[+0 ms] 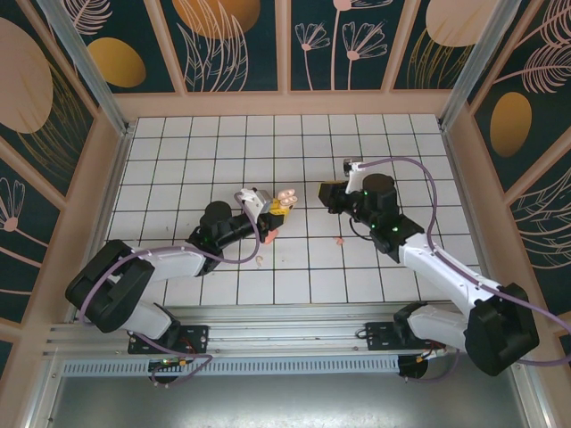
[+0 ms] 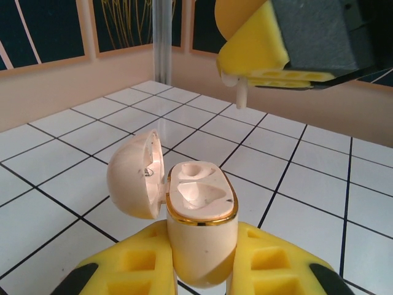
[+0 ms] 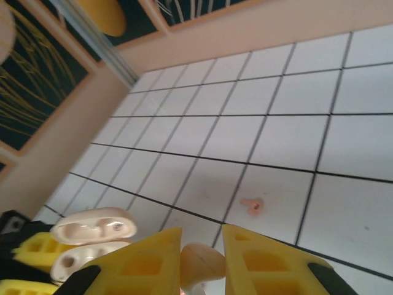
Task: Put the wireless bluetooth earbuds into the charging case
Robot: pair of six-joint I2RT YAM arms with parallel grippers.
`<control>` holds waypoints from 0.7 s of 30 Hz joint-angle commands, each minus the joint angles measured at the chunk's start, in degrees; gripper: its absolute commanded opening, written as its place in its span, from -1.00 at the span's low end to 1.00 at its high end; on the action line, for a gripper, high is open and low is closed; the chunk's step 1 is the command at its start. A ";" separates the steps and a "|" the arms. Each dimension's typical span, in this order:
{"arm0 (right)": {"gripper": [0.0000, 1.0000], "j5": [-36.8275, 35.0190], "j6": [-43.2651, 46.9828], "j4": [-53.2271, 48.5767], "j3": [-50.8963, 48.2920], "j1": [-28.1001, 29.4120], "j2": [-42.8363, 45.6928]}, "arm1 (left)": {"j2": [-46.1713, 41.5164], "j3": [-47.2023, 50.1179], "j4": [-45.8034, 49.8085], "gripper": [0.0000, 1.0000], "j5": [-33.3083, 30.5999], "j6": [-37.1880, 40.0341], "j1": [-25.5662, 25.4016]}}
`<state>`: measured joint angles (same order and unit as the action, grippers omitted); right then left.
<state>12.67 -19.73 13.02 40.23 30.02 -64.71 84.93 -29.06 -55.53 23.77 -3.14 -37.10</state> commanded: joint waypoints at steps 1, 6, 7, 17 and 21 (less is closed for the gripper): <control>-0.60 5.23 2.01 8.49 -1.48 0.48 1.65 | 0.76 -1.62 -4.85 -0.72 1.96 -1.71 -0.25; -0.60 8.76 2.67 12.15 -2.12 0.72 2.10 | 1.78 -2.29 -6.50 -0.72 2.72 -2.31 -0.24; -0.60 9.16 2.66 12.73 -2.25 0.91 1.98 | 2.11 -2.44 -6.74 -0.72 3.01 -2.44 -0.26; -0.58 10.91 2.04 17.75 -2.28 2.70 -0.27 | 3.35 -1.47 -13.16 -0.70 7.28 -3.14 -0.26; -0.58 11.56 1.70 18.79 -1.92 3.21 -1.82 | 3.78 -1.44 -15.03 -0.71 7.57 -3.48 -0.28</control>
<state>22.87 -18.00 27.83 38.48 32.42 -65.56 88.20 -30.15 -65.78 29.61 -5.69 -37.10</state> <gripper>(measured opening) 0.211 0.186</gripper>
